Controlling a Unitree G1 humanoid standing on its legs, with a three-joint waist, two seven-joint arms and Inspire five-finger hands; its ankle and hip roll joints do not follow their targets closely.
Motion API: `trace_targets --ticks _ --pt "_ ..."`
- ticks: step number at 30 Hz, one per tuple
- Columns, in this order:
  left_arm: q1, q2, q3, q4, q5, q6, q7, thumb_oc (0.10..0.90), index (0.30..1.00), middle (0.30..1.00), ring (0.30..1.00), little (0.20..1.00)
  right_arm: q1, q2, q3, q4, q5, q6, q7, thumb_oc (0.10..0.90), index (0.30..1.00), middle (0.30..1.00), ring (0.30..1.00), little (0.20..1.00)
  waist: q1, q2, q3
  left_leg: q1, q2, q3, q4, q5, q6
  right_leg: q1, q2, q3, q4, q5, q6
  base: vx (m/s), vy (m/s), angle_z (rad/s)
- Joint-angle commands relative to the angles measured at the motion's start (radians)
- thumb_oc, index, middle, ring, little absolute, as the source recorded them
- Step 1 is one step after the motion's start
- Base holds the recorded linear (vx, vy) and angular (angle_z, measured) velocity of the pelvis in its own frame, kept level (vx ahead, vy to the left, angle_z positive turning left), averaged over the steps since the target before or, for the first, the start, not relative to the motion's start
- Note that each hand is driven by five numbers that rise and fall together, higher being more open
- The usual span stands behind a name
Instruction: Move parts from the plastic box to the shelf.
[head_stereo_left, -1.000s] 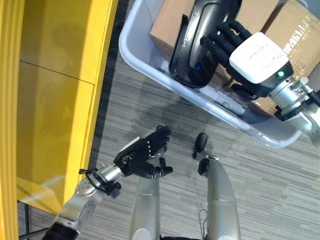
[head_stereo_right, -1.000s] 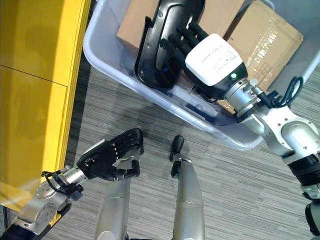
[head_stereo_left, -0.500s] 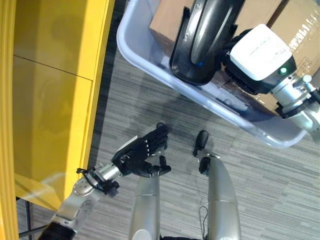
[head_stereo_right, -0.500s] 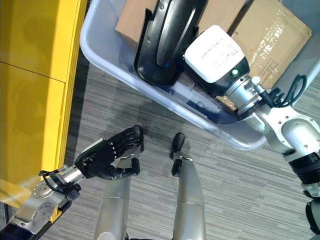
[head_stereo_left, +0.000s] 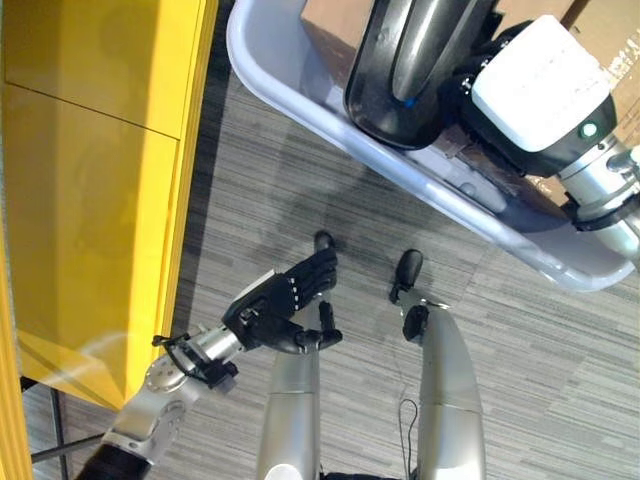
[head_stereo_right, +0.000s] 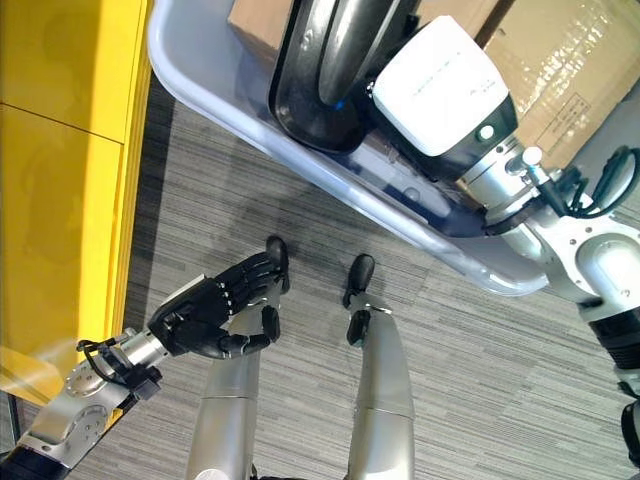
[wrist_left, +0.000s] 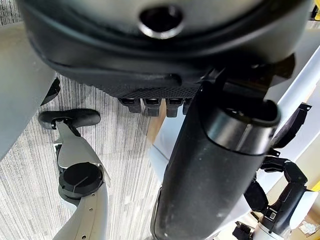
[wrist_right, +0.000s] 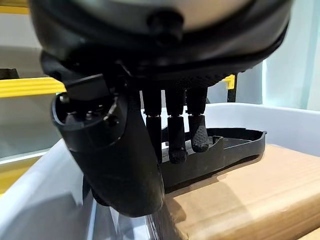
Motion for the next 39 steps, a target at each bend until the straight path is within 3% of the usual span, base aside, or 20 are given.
trace_targets --ticks 1,7,14,16,17,25,26,27,28,33,36,39 --pt "0.072 -0.003 -0.012 -0.089 -0.027 -0.082 -0.060 0.900 1.000 1.000 1.000 1.000 -0.078 -0.062 -0.072 -0.109 0.012 -0.010 -0.097 0.400 0.300 0.300 0.300 0.300 0.010 0.027 -0.029 0.059 -0.011 -0.016 -0.109 -0.005 -0.042 0.039 0.103 -0.050 0.086 -0.114 0.018 0.00 0.000 0.00" --pt "0.084 -0.009 -0.011 -0.097 -0.016 -0.093 -0.076 0.900 1.000 1.000 1.000 1.000 -0.045 -0.037 -0.101 -0.088 0.063 0.000 -0.154 0.400 0.300 0.300 0.300 0.300 0.009 0.028 -0.029 0.124 -0.016 -0.017 -0.149 0.003 -0.045 0.101 0.118 -0.043 0.041 -0.106 0.017 0.00 0.007 0.00" --pt "0.095 -0.036 0.001 -0.129 -0.014 -0.086 -0.099 0.900 1.000 1.000 1.000 1.000 0.099 0.081 -0.244 -0.084 0.189 -0.009 -0.206 0.400 0.300 0.300 0.300 0.300 -0.011 0.039 -0.029 0.269 -0.032 -0.006 -0.216 0.002 -0.047 0.235 0.134 -0.012 -0.033 -0.100 0.022 -0.01 0.080 -0.01" --pt "0.093 -0.039 0.000 -0.141 -0.009 -0.077 -0.095 0.900 1.000 1.000 1.000 1.000 0.118 0.102 -0.260 -0.094 0.214 -0.011 -0.197 0.400 0.300 0.300 0.300 0.300 -0.014 0.039 -0.029 0.293 -0.036 -0.004 -0.225 0.000 -0.046 0.257 0.137 -0.009 -0.046 -0.098 0.023 -0.03 0.050 0.00" --pt "0.084 -0.041 0.007 -0.146 -0.007 -0.077 -0.093 0.900 1.000 1.000 1.000 1.000 0.122 0.114 -0.276 -0.103 0.218 -0.017 -0.193 0.400 0.300 0.300 0.300 0.300 -0.012 0.042 -0.029 0.282 -0.030 0.002 -0.237 0.026 -0.041 0.246 0.144 -0.017 -0.063 -0.070 0.014 -0.07 0.060 -0.03" --pt "0.066 -0.059 -0.002 -0.168 -0.010 -0.057 -0.083 0.900 1.000 1.000 1.000 1.000 0.217 0.199 -0.291 -0.136 0.204 -0.044 -0.098 0.400 0.300 0.300 0.300 0.300 -0.035 0.040 -0.029 0.419 -0.041 0.016 -0.306 0.024 -0.037 0.373 0.144 0.012 -0.168 -0.043 0.028 -0.01 0.090 -0.08" --pt "0.062 -0.060 -0.005 -0.167 -0.012 -0.058 -0.077 0.900 1.000 1.000 1.000 1.000 0.215 0.200 -0.282 -0.130 0.204 -0.046 -0.093 0.416 0.322 0.322 0.322 0.322 -0.037 0.041 -0.029 0.434 -0.041 0.020 -0.319 0.025 -0.036 0.384 0.145 0.016 -0.178 -0.041 0.030 -0.02 0.099 -0.04" --pt "0.049 -0.054 -0.013 -0.165 -0.015 -0.062 -0.068 0.900 1.000 1.000 1.000 1.000 0.211 0.207 -0.265 -0.115 0.214 -0.049 -0.100 0.853 0.934 0.934 0.934 0.934 -0.040 0.040 -0.029 0.455 -0.043 0.022 -0.332 0.027 -0.035 0.405 0.144 0.020 -0.197 -0.035 0.031 -0.02 0.069 -0.05" --pt "0.046 -0.053 -0.014 -0.164 -0.018 -0.061 -0.069 0.900 1.000 1.000 1.000 1.000 0.210 0.210 -0.261 -0.110 0.214 -0.051 -0.103 0.900 1.000 1.000 1.000 1.000 -0.041 0.039 -0.029 0.462 -0.044 0.023 -0.336 0.027 -0.035 0.413 0.144 0.021 -0.204 -0.034 0.031 -0.02 0.064 -0.05" --pt "0.038 -0.048 -0.014 -0.168 -0.020 -0.058 -0.067 0.900 1.000 1.000 1.000 1.000 0.208 0.216 -0.250 -0.094 0.223 -0.065 -0.094 0.900 1.000 1.000 1.000 1.000 -0.043 0.037 -0.029 0.494 -0.046 0.026 -0.349 0.026 -0.035 0.445 0.142 0.023 -0.223 -0.032 0.034 0.00 0.029 -0.01" --pt "0.041 -0.055 -0.008 -0.180 -0.013 -0.054 -0.061 0.900 1.000 1.000 1.000 1.000 0.274 0.245 -0.227 -0.106 0.233 -0.061 -0.046 0.900 1.000 1.000 1.000 1.000 -0.046 0.028 -0.029 0.584 -0.045 0.030 -0.379 0.021 -0.031 0.541 0.129 0.025 -0.277 -0.023 0.046 0.01 0.083 0.00" --pt "0.041 -0.062 -0.008 -0.177 -0.013 -0.059 -0.052 0.900 1.000 1.000 1.000 1.000 0.309 0.286 -0.207 -0.069 0.263 -0.099 -0.033 0.900 1.000 1.000 1.000 1.000 -0.050 0.025 -0.029 0.663 -0.043 0.035 -0.410 0.019 -0.030 0.619 0.120 0.028 -0.320 -0.012 0.056 0.01 0.086 -0.02"
